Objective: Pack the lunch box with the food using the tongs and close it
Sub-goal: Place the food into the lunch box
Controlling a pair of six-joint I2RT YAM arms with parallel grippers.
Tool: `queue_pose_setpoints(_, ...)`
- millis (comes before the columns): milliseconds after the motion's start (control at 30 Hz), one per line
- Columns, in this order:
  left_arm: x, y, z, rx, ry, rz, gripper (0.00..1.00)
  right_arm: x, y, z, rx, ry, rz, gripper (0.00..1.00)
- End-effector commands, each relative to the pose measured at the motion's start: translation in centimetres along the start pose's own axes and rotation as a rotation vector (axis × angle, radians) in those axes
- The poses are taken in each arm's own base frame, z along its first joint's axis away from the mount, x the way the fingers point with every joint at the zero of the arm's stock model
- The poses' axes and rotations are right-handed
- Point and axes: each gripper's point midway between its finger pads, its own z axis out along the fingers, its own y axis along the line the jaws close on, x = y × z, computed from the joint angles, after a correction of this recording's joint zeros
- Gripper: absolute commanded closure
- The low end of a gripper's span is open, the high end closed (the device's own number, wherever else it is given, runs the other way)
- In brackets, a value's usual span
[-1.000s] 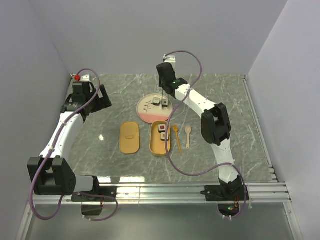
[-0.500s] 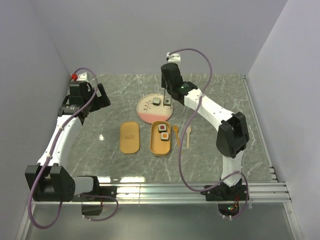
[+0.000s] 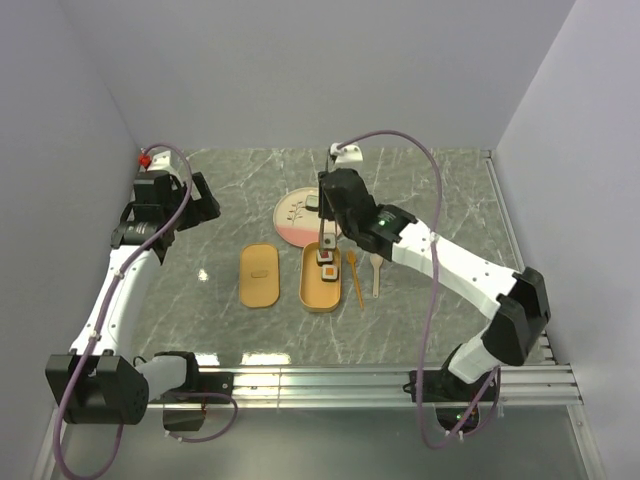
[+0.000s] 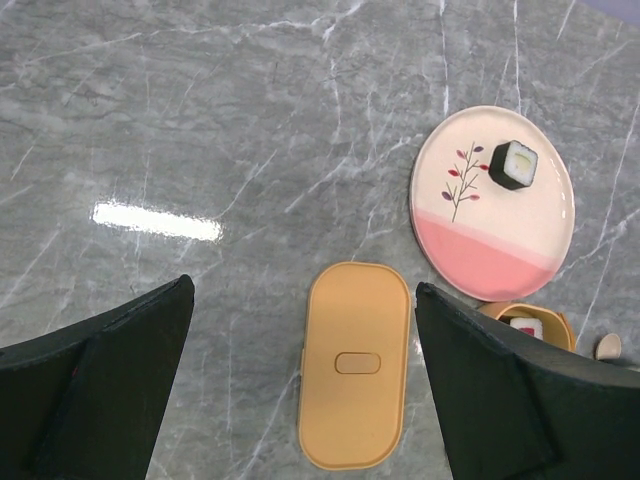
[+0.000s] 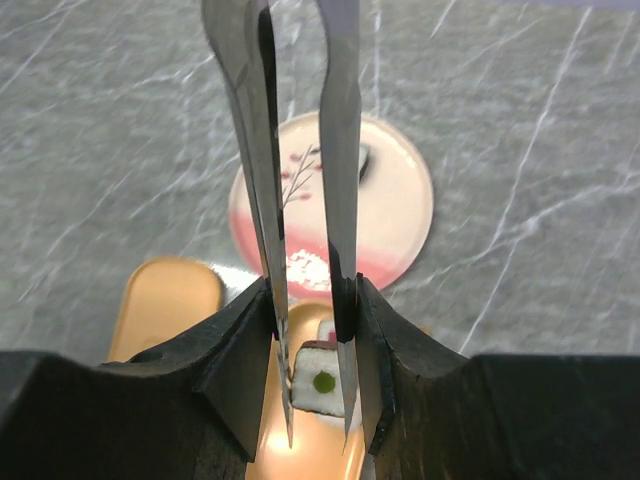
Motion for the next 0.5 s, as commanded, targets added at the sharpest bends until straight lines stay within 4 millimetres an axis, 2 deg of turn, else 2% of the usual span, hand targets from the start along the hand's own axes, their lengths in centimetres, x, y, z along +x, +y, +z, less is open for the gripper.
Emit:
queue_pose_setpoints(0,-1.1,-1.1,-1.2,0.053,-0.052,-0.005,0.01,-0.5,0.2,-2.7,-0.003,-0.03,0.09,0.8)
queue_pose_setpoints(267,-0.8,-1.3,-1.9,0.065,-0.057,-0.006,0.01,3.1,1.7,-4.1,-0.029,0.041,0.081,0.81)
queue_pose_setpoints(467,-0.9,-1.4,-2.2,0.069,-0.06,-0.005,0.01,4.9,2.0,-3.3,-0.025,0.085,0.057,0.81)
